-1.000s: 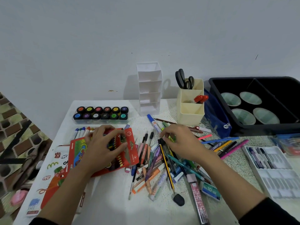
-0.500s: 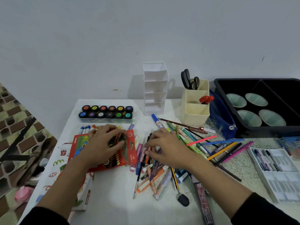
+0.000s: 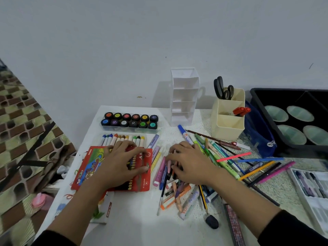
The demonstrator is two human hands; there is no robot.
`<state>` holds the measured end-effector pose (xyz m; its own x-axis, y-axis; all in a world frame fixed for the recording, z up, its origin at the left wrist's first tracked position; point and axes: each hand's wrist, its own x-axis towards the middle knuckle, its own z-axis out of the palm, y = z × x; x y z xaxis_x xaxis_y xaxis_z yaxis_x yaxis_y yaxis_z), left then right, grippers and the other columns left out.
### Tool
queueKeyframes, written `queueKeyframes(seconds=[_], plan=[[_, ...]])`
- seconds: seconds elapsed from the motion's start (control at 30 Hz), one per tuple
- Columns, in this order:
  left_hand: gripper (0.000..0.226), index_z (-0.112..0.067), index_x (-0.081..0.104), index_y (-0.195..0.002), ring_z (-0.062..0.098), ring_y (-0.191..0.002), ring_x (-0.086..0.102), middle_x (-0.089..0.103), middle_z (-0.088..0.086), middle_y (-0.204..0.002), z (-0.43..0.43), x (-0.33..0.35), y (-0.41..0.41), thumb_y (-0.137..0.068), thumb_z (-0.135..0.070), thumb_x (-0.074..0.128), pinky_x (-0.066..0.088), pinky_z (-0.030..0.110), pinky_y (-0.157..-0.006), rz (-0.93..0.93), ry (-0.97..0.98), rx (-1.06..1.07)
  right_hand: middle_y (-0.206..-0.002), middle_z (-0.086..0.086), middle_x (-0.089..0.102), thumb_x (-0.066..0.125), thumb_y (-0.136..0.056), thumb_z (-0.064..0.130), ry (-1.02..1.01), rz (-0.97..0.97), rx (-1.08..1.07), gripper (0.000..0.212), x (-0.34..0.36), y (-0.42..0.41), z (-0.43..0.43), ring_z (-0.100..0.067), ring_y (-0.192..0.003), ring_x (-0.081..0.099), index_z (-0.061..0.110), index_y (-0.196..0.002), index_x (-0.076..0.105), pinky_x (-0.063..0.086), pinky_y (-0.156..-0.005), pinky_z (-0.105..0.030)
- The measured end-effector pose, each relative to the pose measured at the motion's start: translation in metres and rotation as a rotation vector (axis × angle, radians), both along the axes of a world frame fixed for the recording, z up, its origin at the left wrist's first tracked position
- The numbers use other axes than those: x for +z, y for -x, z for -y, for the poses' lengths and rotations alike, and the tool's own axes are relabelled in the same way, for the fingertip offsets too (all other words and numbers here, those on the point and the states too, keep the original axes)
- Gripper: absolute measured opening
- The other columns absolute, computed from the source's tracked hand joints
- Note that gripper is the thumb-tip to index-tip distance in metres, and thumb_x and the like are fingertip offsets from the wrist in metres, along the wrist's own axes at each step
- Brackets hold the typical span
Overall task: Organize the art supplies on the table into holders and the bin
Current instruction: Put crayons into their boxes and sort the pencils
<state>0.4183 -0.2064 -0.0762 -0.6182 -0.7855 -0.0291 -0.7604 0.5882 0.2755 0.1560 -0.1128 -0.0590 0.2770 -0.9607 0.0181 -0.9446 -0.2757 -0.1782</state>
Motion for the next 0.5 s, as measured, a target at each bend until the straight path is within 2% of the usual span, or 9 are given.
queueKeyframes(seconds=[0.1,0.2,0.3,0.4,0.5], plan=[[0.079,-0.057,0.041,-0.134,0.012,-0.136,0.028,0.037,-0.012,-0.141,0.0,0.002,0.0,-0.067,-0.096,0.026,0.01,0.046,-0.112,-0.021,0.016,0.044,-0.128,0.009,0.056,0.054,-0.095,0.039,-0.017,-0.011,0.027,0.033,0.002,0.001,0.005,-0.017,-0.122,0.043,0.033,-0.127,0.062,0.03,-0.083,-0.039],[0.081,-0.055,0.046,-0.13,0.014,-0.136,0.029,0.036,-0.01,-0.141,-0.001,0.005,0.004,-0.066,-0.099,0.022,0.011,0.047,-0.113,-0.02,0.029,0.083,-0.127,0.01,0.058,0.055,-0.096,0.042,-0.026,-0.017,0.05,0.031,0.003,0.004,0.008,-0.017,-0.121,0.047,0.031,-0.124,0.062,0.038,-0.089,-0.042],[0.069,-0.05,0.051,-0.126,0.014,-0.136,0.029,0.036,-0.009,-0.142,-0.004,0.008,0.013,-0.075,-0.088,0.025,0.014,0.049,-0.113,-0.04,0.055,0.1,-0.124,0.008,0.058,0.056,-0.097,0.042,-0.016,-0.026,0.069,0.029,0.004,0.005,0.008,-0.018,-0.118,0.048,0.03,-0.123,0.061,0.036,-0.085,-0.039],[0.054,-0.046,0.059,-0.116,0.009,-0.124,0.035,0.043,-0.013,-0.125,-0.014,0.012,0.024,-0.081,-0.079,0.034,0.018,0.045,-0.109,-0.119,0.067,-0.014,-0.121,0.004,0.055,0.056,-0.098,0.045,-0.024,-0.058,0.102,0.028,0.006,0.007,0.012,-0.018,-0.115,0.047,0.031,-0.122,0.062,0.034,-0.082,-0.039],[0.039,-0.04,0.066,-0.101,0.004,-0.11,0.038,0.046,-0.017,-0.107,-0.03,0.014,0.038,-0.086,-0.07,0.047,0.022,0.041,-0.104,-0.108,0.033,-0.172,-0.115,0.001,0.054,0.058,-0.098,0.041,-0.007,-0.077,0.138,0.024,0.007,0.01,0.016,-0.021,-0.112,0.046,0.028,-0.117,0.065,0.033,-0.079,-0.038]])
